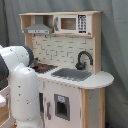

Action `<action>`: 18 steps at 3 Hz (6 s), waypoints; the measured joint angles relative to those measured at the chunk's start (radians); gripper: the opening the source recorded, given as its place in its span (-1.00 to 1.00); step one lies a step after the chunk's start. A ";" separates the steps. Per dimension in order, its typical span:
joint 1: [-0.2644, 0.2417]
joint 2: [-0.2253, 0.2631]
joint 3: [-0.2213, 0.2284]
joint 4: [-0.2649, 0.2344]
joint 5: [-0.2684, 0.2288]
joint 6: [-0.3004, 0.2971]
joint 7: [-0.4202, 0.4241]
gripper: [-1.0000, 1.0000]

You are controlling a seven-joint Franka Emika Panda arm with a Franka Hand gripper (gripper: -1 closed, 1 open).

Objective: Play with the kitchen

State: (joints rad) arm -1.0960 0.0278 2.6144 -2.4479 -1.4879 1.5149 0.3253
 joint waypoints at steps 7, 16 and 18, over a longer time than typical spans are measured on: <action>-0.255 0.061 -0.083 -0.140 -0.340 0.108 0.522 1.00; -0.360 -0.054 -0.217 -0.067 -0.686 0.346 1.251 1.00; -0.361 -0.126 -0.259 -0.007 -0.686 0.444 1.172 1.00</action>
State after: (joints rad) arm -1.4572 -0.0978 2.3551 -2.4548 -2.1741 1.9591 1.4970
